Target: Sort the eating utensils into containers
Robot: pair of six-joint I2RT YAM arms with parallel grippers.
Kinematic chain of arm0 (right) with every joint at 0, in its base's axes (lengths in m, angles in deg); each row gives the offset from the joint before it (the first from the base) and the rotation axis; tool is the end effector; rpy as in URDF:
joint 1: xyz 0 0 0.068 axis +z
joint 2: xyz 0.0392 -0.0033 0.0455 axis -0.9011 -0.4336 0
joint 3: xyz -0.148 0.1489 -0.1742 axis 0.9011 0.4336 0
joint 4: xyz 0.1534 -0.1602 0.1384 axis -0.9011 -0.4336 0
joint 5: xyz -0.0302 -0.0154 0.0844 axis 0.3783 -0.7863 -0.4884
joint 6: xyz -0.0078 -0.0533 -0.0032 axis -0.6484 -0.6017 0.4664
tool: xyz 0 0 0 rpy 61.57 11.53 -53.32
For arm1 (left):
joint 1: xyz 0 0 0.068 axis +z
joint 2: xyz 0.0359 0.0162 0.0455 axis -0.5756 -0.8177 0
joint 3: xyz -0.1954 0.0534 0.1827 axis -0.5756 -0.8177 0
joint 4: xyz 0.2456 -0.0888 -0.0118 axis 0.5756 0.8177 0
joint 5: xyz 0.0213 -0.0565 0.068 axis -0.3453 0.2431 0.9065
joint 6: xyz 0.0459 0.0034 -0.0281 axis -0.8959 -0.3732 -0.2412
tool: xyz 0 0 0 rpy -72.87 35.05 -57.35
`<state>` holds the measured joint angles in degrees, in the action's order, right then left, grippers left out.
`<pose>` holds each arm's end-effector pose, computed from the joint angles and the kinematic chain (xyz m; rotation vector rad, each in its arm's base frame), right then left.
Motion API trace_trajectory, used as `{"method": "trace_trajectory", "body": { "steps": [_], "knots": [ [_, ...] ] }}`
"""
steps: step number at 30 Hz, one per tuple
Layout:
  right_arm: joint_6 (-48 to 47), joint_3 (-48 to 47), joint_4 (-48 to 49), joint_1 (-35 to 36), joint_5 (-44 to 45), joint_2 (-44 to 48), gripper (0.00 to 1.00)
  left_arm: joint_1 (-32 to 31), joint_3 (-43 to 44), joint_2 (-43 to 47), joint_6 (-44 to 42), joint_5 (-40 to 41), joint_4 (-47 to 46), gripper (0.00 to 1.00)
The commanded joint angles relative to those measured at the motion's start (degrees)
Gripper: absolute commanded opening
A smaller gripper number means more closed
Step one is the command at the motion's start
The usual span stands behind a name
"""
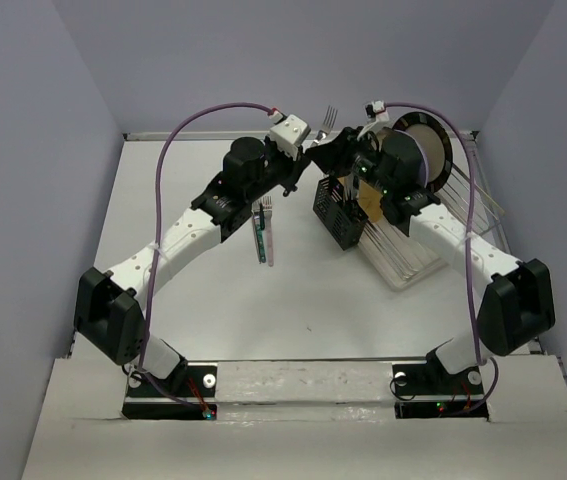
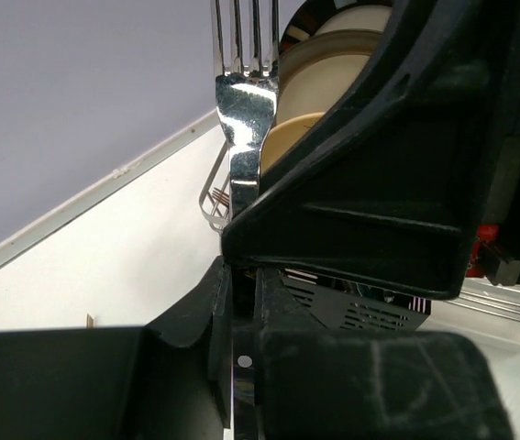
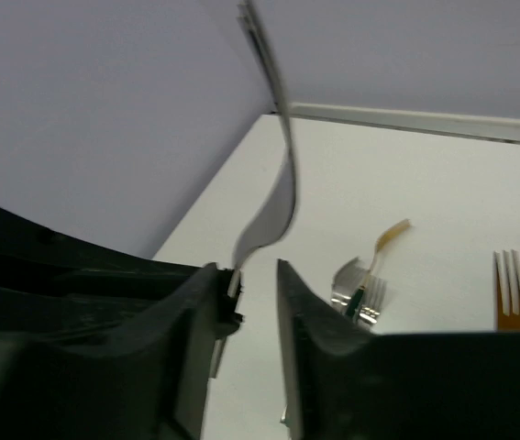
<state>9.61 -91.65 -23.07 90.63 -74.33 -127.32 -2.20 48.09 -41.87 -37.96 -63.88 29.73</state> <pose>0.3198 0.1695 0.3702 -0.1909 1.6134 0.9933 0.2836 -0.2234 0.3951 0.6825 1.4168 -0.5604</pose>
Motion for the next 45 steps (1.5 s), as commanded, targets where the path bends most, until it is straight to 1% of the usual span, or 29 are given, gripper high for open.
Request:
{"method": "trace_trajectory", "body": {
  "steps": [1, 2, 3, 4, 6, 9, 10, 11, 12, 13, 14, 15, 16, 17, 18, 19, 20, 23, 27, 29, 34, 38, 45],
  "knots": [
    [0.7, -5.7, 3.9, 0.5, -4.4, -2.9, 0.25, -0.4, 0.2, 1.9, -0.5, -1.4, -5.0, 0.00],
    [0.3, -6.1, 3.9, 0.5, -4.7, -3.8, 0.17, -0.4, 0.1, 1.9, -0.7, -1.5, -4.9, 0.00],
    [-0.1, -6.3, 3.9, 0.5, -5.1, -3.8, 0.17, -0.5, -0.1, 2.0, -0.8, -1.5, -4.9, 0.00],
    [-0.4, -6.3, 4.0, 0.5, -5.3, -4.4, 0.08, -0.5, -0.5, 2.2, -0.9, -1.4, -5.0, 0.00],
    [-1.1, -6.1, 4.0, 0.5, -5.5, -4.5, 0.00, -0.4, -0.7, 2.5, -1.3, -1.2, -5.0, 0.00],
    [-2.9, -4.9, 4.0, 0.5, -4.5, -3.7, 0.00, -0.4, -0.9, 2.7, -2.1, -0.3, -4.2, 0.00],
    [-3.8, -4.8, 3.5, 0.5, -2.8, -3.4, 0.00, -0.4, -0.8, 2.9, -2.2, 0.1, -3.7, 0.11],
    [-6.4, -5.1, 1.4, 0.5, -1.6, -2.5, 0.00, -0.4, -0.9, 3.0, -2.4, 0.4, -3.3, 0.36],
    [-8.1, -5.5, -0.1, 0.5, -0.2, -2.1, 0.00, -0.4, -0.9, 3.1, -2.7, 0.7, -2.8, 0.83],
    [-9.7, -6.2, -1.9, 0.5, 3.5, -1.6, 0.00, -0.4, -1.0, 3.6, -2.9, 2.1, -1.7, 0.99],
    [-11.8, -6.7, -5.4, 0.5, 5.6, -1.0, 0.00, -0.4, -1.3, 3.9, -2.9, 3.3, -1.0, 0.99],
    [-15.7, -7.9, -7.0, 0.5, 7.6, -0.6, 0.00, -0.3, -1.5, 4.4, -3.0, 6.2, 0.4, 0.99],
    [-17.7, -8.4, -9.8, 0.5, 11.4, -0.3, 0.00, -0.3, -2.3, 5.3, -3.4, 7.6, 1.2, 0.99],
    [-19.8, -8.7, -11.0, 0.5, 13.3, 0.0, 0.00, -0.1, -2.9, 5.9, -3.9, 8.1, 1.9, 0.99],
    [-23.3, -9.0, -11.9, 0.5, 14.9, 0.3, 0.00, 0.1, -3.7, 6.7, -4.3, 10.4, 2.6, 0.99],
    [-25.0, -9.1, -12.8, 0.5, 16.3, 0.4, 0.00, 0.4, -4.6, 7.5, -4.7, 12.4, 3.3, 0.99],
    [-26.4, -9.5, -14.2, 0.5, 19.6, 0.6, 0.00, 1.4, -6.8, 9.4, -4.8, 13.1, 3.4, 0.99],
    [-31.5, -9.1, -14.7, 0.5, 22.6, 0.2, 0.00, 4.6, -11.2, 12.4, -4.5, 12.9, 3.4, 0.99],
    [-33.1, -10.3, -14.7, 0.5, 22.4, -0.9, 0.00, 9.4, -15.4, 13.9, -3.4, 11.4, 3.4, 0.99],
    [-34.2, -11.6, -14.7, 1.0, 23.6, -2.0, 0.00, 12.0, -17.5, 14.3, -3.0, 10.5, 2.6, 0.99],
    [-37.2, -12.7, -14.5, 1.0, 26.6, -4.3, 0.00, 15.3, -21.6, 14.7, -2.4, 9.6, -0.2, 0.99],
    [-35.8, -11.7, -13.8, 1.0, 24.2, -5.9, 0.00, 15.7, -24.6, 14.7, -2.6, 9.8, -2.0, 0.99],
    [-32.4, -10.6, -12.5, 1.0, 21.7, -8.4, 0.00, 16.2, -26.2, 14.4, -3.3, 10.1, -2.7, 0.99]
  ]
}}
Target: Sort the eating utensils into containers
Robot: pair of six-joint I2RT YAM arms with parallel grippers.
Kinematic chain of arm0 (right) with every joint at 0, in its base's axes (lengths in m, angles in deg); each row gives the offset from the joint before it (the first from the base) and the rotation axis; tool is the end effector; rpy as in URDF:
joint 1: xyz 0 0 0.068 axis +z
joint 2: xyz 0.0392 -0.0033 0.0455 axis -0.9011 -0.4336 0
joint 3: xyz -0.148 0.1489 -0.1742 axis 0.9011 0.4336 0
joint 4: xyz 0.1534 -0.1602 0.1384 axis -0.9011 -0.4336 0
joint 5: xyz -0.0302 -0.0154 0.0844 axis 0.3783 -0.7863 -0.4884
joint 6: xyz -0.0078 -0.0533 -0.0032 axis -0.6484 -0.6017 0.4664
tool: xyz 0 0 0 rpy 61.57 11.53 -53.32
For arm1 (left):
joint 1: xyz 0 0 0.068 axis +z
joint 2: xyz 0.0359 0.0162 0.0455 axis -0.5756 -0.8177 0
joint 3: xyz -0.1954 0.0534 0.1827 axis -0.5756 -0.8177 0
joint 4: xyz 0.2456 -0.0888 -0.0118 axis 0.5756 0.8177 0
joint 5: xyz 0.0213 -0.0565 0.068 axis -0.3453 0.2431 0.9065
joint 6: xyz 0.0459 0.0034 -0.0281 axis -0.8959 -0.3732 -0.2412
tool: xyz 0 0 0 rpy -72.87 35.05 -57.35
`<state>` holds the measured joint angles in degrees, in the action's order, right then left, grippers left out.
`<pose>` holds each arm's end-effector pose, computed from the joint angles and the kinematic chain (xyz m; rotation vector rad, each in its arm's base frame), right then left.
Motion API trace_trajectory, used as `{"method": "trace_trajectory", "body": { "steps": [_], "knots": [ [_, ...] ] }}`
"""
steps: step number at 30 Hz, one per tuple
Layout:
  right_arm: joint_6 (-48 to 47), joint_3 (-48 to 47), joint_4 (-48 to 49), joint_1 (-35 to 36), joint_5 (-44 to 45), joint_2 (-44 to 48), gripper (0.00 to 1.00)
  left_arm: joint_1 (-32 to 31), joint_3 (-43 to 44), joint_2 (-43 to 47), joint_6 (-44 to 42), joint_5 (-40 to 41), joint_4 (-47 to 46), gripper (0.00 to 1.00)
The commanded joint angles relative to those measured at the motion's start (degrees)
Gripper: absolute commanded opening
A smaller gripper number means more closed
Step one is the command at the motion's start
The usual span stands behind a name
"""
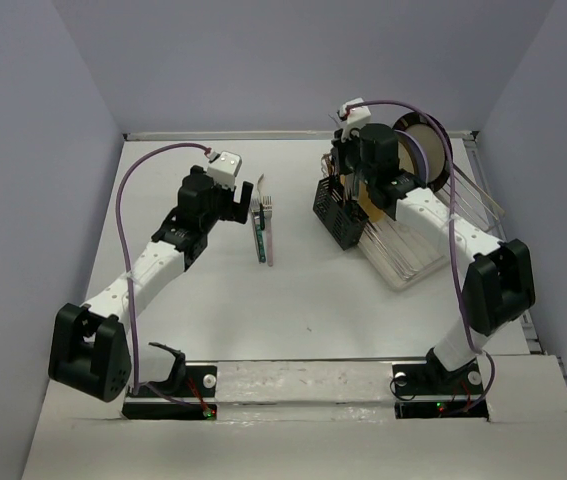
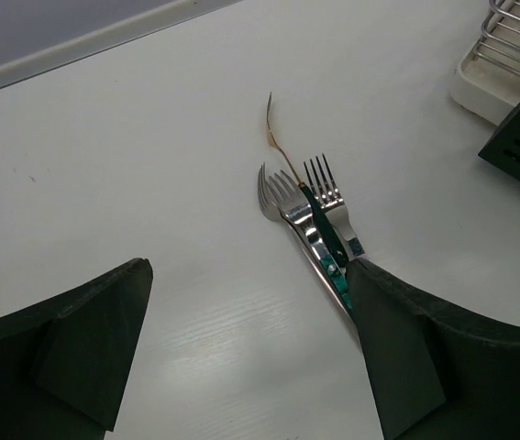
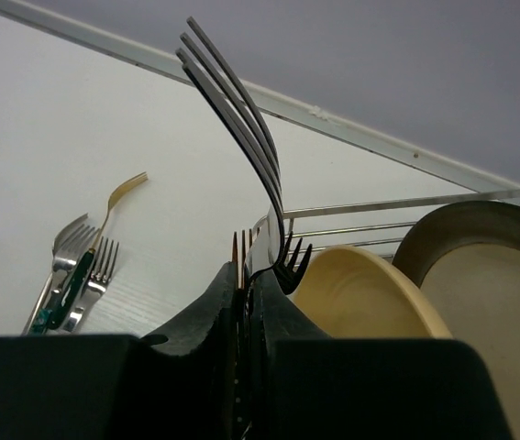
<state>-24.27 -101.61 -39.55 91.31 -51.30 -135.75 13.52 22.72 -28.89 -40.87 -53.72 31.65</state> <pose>0.3577 0.1777 0.3484 -0.4006 1.7537 0.1895 0.2769 -0.1089 0.3024 0.4430 1.7418 -0.1465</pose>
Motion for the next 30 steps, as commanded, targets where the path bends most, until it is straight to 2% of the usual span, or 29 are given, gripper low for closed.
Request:
{"method": "trace_trajectory", "body": {
  "steps": [1, 11, 14, 15, 16, 18, 25, 27, 30],
  "knots": [
    [2.2, -0.4, 4.3, 0.3, -1.6, -0.4, 0.00, 0.5, -1.0, 1.5, -0.4, 0.0, -4.9, 0.99],
    [3.6, 2.8, 5.8, 0.3, -1.7, -2.1, 0.00, 0.7, -2.0, 1.9, -0.5, -0.3, -5.4, 0.99],
    [5.7, 4.2, 5.8, 0.3, -1.5, -2.0, 0.10, 0.7, -2.0, 1.7, -0.5, -0.3, -5.6, 0.99],
    [5.7, 4.4, 5.7, 0.3, -1.6, -1.8, 0.16, 0.7, -2.0, 1.5, -0.5, -0.3, -5.6, 0.99],
    [5.8, 4.9, 5.5, 0.3, -1.7, -1.6, 0.29, 0.7, -2.0, 1.2, -0.5, -0.3, -5.5, 0.99],
    [5.7, 5.1, 5.3, 0.3, -1.8, -1.4, 0.41, 0.8, -1.9, 1.0, -0.6, -0.5, -5.6, 0.99],
    [5.0, 4.2, 3.7, 0.3, -1.1, 1.3, 0.49, 0.8, -1.6, -1.7, -0.6, -1.2, -5.0, 0.99],
    [4.8, 4.0, 3.2, 0.9, -0.8, 2.3, 0.49, 0.8, -0.5, -3.5, -0.8, -1.2, -4.1, 0.94],
    [4.4, 3.8, 2.6, 1.9, -0.6, 4.3, 0.49, 0.8, 3.5, -9.5, -0.3, -4.3, 1.4, 0.69]
  ]
}}
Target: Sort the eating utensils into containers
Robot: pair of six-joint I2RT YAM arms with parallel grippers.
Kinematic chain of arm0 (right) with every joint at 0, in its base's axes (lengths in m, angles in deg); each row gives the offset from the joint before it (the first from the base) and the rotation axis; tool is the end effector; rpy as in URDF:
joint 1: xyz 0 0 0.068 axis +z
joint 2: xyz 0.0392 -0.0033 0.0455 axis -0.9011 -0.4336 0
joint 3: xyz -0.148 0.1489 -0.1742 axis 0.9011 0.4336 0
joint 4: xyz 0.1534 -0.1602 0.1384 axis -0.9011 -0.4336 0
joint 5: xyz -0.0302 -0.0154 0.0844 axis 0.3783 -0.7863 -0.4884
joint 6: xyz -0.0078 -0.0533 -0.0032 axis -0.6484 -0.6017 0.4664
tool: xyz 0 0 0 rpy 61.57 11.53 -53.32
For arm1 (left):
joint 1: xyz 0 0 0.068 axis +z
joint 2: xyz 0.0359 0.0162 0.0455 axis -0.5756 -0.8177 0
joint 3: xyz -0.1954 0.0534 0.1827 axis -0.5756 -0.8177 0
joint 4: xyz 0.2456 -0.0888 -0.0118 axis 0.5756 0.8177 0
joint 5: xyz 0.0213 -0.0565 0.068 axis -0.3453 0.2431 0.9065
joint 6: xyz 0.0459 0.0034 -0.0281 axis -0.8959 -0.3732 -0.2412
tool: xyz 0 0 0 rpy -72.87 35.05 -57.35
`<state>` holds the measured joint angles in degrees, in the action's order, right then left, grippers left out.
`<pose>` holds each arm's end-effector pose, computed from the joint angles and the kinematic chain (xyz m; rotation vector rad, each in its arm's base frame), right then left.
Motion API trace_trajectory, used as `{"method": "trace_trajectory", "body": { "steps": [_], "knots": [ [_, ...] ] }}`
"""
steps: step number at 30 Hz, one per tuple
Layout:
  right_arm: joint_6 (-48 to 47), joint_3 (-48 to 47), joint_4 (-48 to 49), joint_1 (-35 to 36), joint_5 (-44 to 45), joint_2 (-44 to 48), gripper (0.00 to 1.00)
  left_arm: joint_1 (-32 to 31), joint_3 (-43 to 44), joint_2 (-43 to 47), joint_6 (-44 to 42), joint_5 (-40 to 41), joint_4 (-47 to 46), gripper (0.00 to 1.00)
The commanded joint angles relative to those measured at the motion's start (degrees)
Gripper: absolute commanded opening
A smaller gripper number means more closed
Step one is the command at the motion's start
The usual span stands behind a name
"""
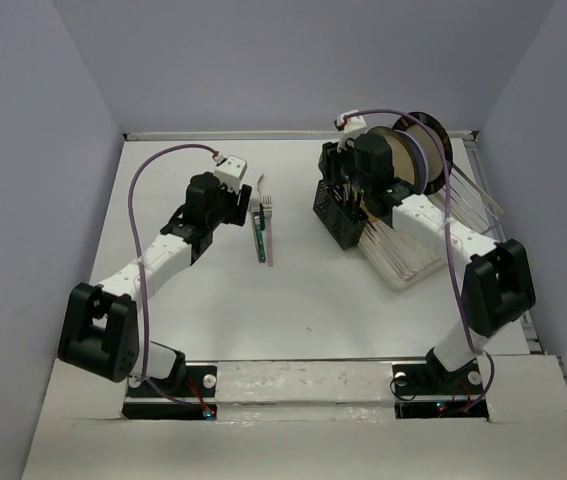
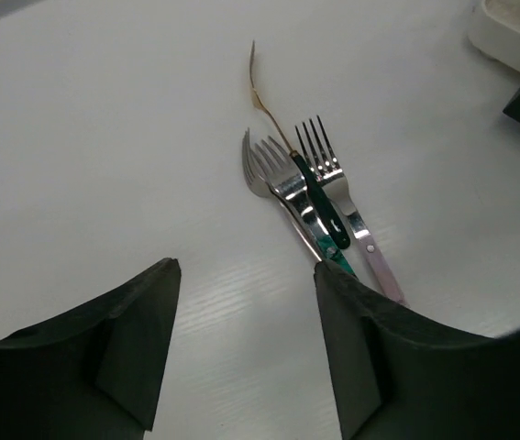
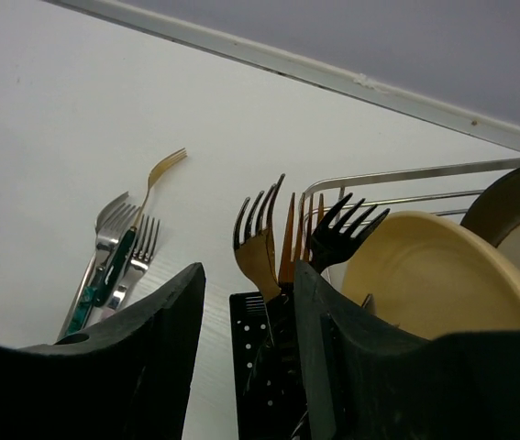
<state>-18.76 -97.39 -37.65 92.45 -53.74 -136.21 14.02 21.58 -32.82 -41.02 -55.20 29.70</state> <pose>0.3531 0.1861 0.3225 -0.3772 1.8160 0.2999 0.2883 -0.1115 0.2795 0.4696 1.7918 -0.1573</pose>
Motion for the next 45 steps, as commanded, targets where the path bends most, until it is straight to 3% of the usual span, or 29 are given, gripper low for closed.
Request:
{"method": "trace_trajectory", "body": {
  "steps": [1, 5, 10, 21, 45],
  "knots": [
    [-1.1, -0.4, 0.6, 0.8, 2.0, 5.2, 0.49, 0.3, 5.9, -7.3, 1.1, -4.3, 4.8, 0.65],
    [-1.1, 0.1, 0.4, 2.8, 2.7, 6.6, 0.49, 0.1, 11.2, -17.3, 4.6, -8.0, 9.3, 0.58],
    [-2.9, 1.3, 0.5, 3.4, 3.7, 7.5, 0.49, -0.8, 16.9, -25.5, 4.6, -5.2, 11.6, 0.55],
    [-3.5, 2.3, 0.5, 3.4, 4.1, 8.2, 0.49, -0.8, 20.1, -32.2, 5.4, -2.5, 12.9, 0.42],
    [-4.5, 3.5, 0.4, 3.4, 4.7, 9.1, 0.49, 1.3, 28.6, -41.0, 7.0, -3.3, 17.4, 0.43]
  ]
}}
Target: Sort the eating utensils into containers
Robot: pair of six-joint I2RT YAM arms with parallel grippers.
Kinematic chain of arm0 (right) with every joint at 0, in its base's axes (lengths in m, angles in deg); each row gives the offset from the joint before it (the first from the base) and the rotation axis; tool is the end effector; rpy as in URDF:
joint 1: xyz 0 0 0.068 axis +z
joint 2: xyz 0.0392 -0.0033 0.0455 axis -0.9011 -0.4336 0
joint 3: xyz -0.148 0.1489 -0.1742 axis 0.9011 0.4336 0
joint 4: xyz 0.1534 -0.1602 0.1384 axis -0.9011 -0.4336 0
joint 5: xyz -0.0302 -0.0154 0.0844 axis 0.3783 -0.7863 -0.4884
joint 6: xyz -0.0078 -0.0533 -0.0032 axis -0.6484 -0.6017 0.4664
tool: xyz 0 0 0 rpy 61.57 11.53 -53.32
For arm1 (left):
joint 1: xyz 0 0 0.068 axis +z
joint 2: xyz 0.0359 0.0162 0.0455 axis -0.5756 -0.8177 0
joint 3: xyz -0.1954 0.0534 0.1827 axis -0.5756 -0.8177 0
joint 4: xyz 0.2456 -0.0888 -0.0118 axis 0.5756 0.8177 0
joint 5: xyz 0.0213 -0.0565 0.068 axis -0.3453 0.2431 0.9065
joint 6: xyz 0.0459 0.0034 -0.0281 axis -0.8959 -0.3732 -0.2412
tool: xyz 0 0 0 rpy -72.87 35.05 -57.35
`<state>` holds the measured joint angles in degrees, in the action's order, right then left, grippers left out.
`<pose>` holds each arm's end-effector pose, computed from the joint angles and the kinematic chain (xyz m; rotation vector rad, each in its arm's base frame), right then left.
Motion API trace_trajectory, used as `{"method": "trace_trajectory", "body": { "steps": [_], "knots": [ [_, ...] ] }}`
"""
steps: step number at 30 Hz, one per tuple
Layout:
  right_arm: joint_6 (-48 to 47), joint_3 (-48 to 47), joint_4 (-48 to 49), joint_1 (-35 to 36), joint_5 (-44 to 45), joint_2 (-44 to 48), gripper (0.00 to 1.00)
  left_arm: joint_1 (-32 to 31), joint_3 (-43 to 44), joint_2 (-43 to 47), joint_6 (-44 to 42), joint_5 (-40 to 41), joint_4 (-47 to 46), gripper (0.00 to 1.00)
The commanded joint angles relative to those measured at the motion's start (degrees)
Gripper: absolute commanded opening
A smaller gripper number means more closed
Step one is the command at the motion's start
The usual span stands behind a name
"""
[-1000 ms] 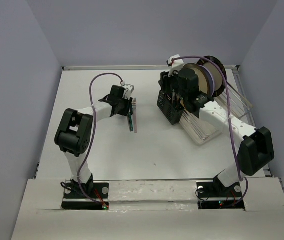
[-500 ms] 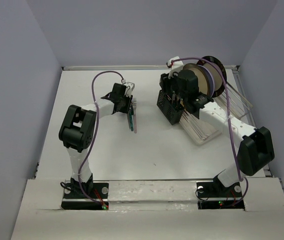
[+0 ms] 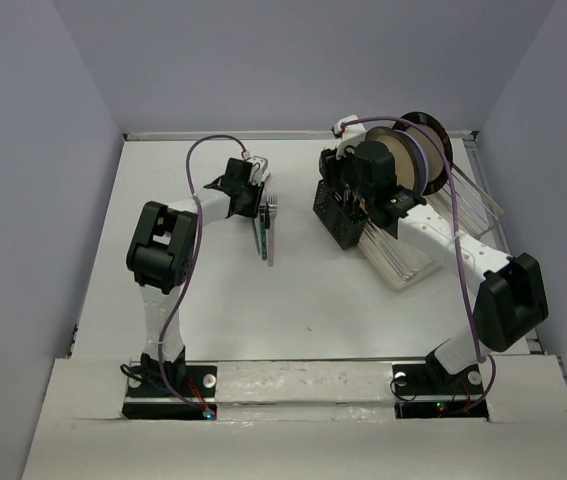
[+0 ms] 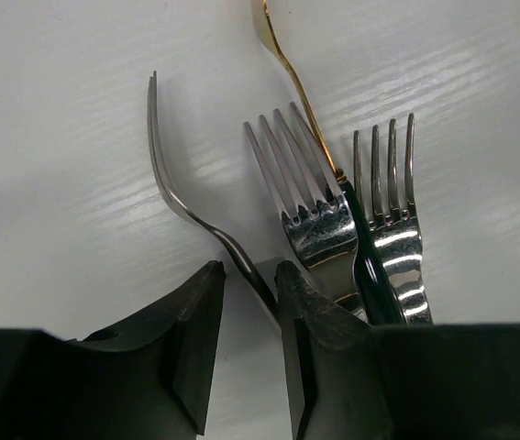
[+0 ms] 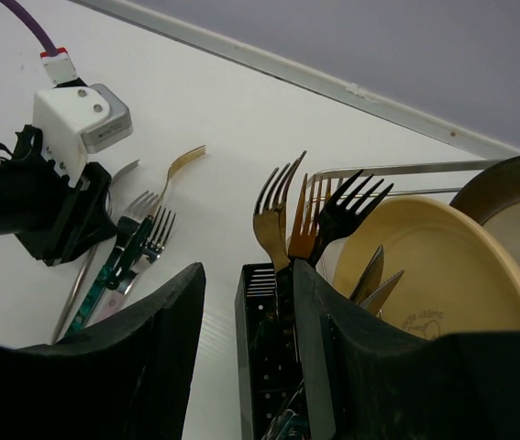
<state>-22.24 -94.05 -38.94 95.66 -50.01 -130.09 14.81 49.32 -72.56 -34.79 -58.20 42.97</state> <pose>0.3205 0.1896 0.3384 -0.4282 1.7723 0.2435 0.4180 -0.1570 0.1676 0.4723 2.2506 -0.2261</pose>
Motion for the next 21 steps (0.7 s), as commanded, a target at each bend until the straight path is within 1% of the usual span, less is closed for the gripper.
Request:
{"method": "trace_trajectory", "body": {
  "steps": [1, 3, 4, 5, 6, 8, 9, 10, 16, 19, 21],
  "knots": [
    [-1.0, 0.3, 1.8, 0.2, 0.9, 3.0, 0.49, 0.6, 0.9, -1.4, 0.9, -0.4, 4.2, 0.41],
    [-1.0, 0.2, 1.8, 0.2, 0.9, 2.8, 0.49, 0.9, 1.6, -1.7, 0.9, -0.4, 4.7, 0.31],
    [-1.0, 0.2, 1.7, 0.2, 0.9, 2.9, 0.49, 1.2, 1.8, -1.8, 1.1, -0.6, 5.3, 0.18],
    [-1.0, 0.2, 1.8, 0.2, 0.8, 2.9, 0.49, 1.7, 1.8, -1.8, 1.5, -0.9, 5.5, 0.12],
    [-1.0, 0.3, 1.8, 0.2, 0.8, 2.9, 0.49, 2.1, 1.7, -1.7, 1.6, -1.4, 5.7, 0.09],
    [-1.0, 0.5, 1.8, 0.2, 0.7, 3.4, 0.49, 3.0, 1.0, -0.8, 1.6, -1.7, 5.7, 0.06],
    [-1.0, 0.6, 1.8, 0.2, 0.6, 3.5, 0.49, 3.3, 0.3, -0.2, 1.6, -1.9, 5.4, 0.02],
    [-0.9, 0.7, 1.8, 0.2, 0.4, 3.6, 0.49, 3.6, -0.3, 0.5, 3.3, -2.2, 4.4, 0.00],
    [-0.7, 1.3, 1.6, 0.2, -0.3, 4.7, 0.49, 6.1, -5.0, 6.7, 4.6, -4.4, 1.6, 0.00],
    [-0.4, 1.5, 1.5, 0.7, -1.2, 5.6, 0.49, 7.3, -8.6, 11.7, 4.5, -7.1, -1.5, 0.00],
    [-0.2, 1.6, 1.4, 0.7, -2.5, 6.0, 0.49, 7.6, -11.6, 17.2, 3.5, -8.6, -4.3, 0.00]
  ]
}}
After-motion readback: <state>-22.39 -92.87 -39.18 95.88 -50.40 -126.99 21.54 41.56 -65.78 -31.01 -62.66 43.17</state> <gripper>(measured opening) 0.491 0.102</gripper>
